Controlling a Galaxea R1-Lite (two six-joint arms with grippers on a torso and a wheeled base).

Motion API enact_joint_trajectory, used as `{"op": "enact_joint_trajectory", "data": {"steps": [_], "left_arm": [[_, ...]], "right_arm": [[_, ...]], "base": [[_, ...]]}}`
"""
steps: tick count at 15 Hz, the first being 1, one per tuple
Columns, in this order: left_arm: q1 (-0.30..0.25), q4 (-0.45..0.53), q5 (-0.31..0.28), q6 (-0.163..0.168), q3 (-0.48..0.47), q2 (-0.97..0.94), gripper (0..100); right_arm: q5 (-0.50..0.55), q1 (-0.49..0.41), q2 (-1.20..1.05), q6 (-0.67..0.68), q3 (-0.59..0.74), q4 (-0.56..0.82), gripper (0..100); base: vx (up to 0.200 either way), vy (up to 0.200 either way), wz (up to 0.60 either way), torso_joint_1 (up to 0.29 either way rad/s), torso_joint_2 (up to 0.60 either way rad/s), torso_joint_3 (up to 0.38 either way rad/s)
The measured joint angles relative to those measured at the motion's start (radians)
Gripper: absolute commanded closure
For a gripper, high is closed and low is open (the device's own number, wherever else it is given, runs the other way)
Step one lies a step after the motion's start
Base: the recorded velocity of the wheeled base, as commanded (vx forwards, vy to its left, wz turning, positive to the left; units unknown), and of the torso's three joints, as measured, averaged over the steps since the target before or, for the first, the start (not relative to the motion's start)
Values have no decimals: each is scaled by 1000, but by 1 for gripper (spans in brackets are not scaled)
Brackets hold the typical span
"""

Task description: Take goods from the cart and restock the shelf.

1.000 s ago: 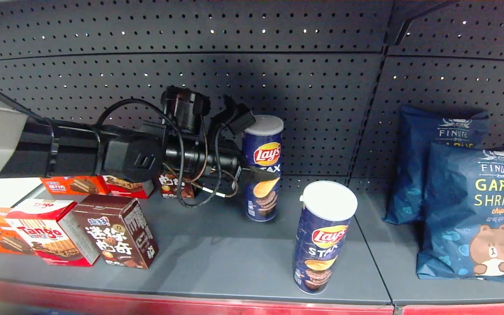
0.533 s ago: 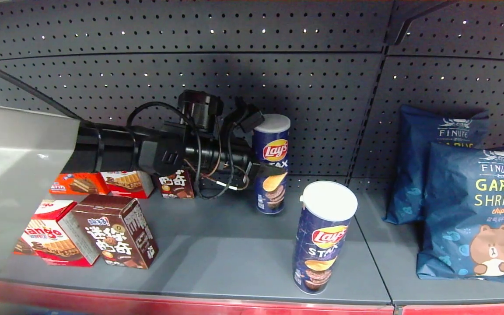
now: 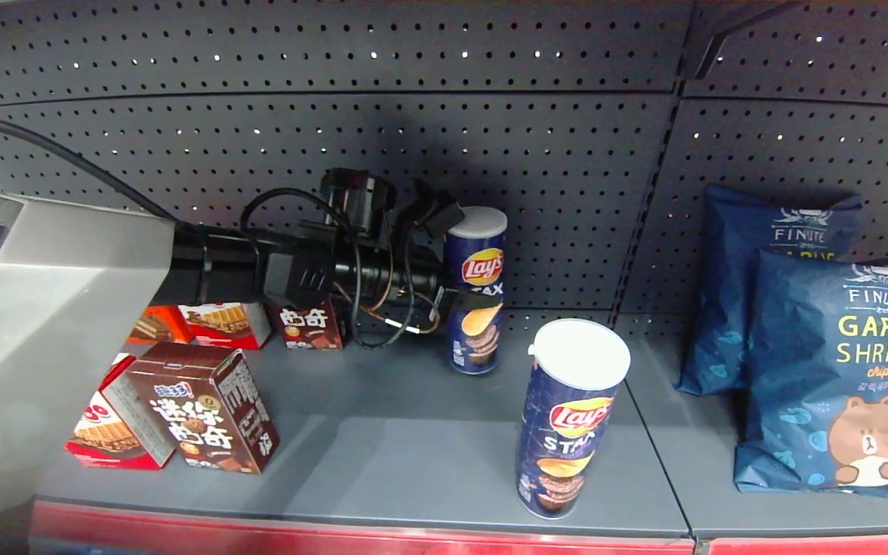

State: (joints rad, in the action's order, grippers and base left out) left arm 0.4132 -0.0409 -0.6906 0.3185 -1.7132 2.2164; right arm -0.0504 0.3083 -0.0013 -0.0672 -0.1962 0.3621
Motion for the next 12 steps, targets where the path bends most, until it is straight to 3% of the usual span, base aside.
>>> {"op": "enact_joint_trajectory", "data": {"steps": [12], "left_arm": [[6, -1, 0, 0, -49, 56, 100]], "right_arm": [[0, 0, 0, 5, 0, -1, 0]], "base": [[0, 0, 0, 0, 0, 0]]}}
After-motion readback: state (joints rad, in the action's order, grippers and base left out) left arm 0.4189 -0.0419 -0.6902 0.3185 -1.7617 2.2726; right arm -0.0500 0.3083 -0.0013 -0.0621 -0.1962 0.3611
